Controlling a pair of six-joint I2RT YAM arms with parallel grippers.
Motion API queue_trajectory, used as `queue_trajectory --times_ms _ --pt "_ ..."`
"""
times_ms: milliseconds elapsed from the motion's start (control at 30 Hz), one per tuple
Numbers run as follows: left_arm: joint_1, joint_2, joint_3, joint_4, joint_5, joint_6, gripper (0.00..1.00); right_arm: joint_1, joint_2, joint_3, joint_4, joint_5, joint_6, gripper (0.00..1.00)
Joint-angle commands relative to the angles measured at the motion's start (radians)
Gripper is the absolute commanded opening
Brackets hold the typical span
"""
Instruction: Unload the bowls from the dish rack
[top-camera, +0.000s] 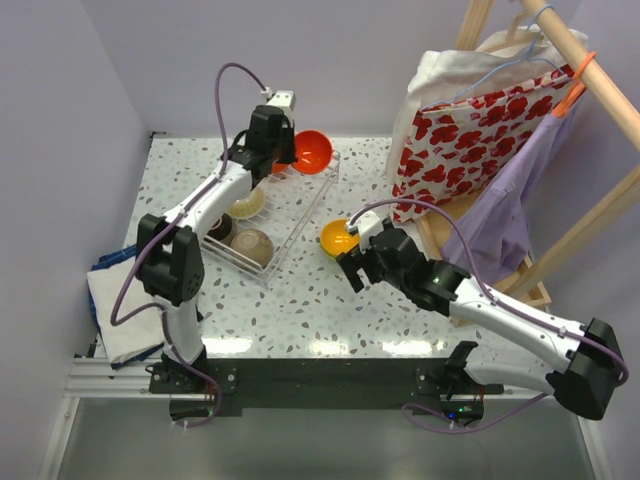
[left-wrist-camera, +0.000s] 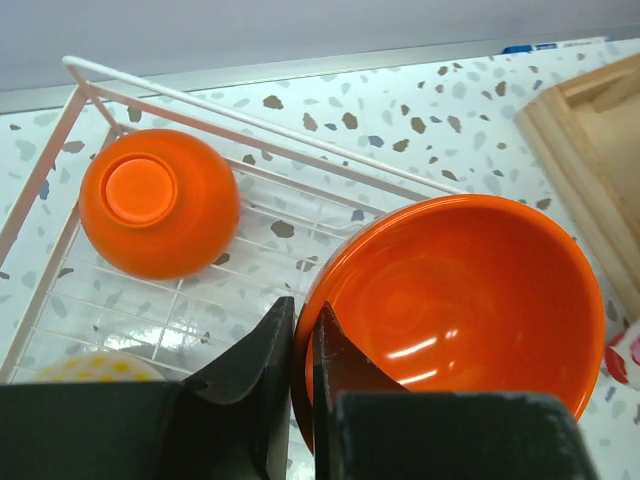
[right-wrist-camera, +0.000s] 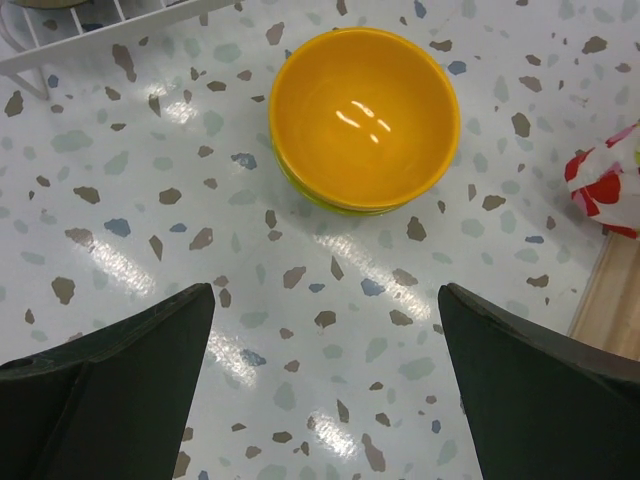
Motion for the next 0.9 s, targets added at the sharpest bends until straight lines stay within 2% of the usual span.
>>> queue_trajectory --times_ms 0,233,433,600,867 --pt "-0.040 -0.122 -0.059 0.021 0.008 0.036 0.00 0.000 -0.081 -0.037 0.068 0.098 0.036 0.99" --pt "-0.120 -0.202 -0.122 -0.061 0.080 0.057 0.00 -0.001 -0.213 -0.115 0.103 0.245 0.069 0.99" --pt "-0.209 -0.251 -0.200 -0.140 0.087 0.103 0.00 -0.001 -0.324 -0.174 0.111 0.351 0.098 0.99" --pt "-0.267 -0.265 -0.283 -0.129 0.099 0.103 0.00 -0.001 -0.351 -0.197 0.119 0.371 0.099 0.99" --pt "-0.290 -0.226 -0.320 -0.051 0.137 0.071 0.00 0.000 -0.312 -0.177 0.116 0.337 0.096 0.99"
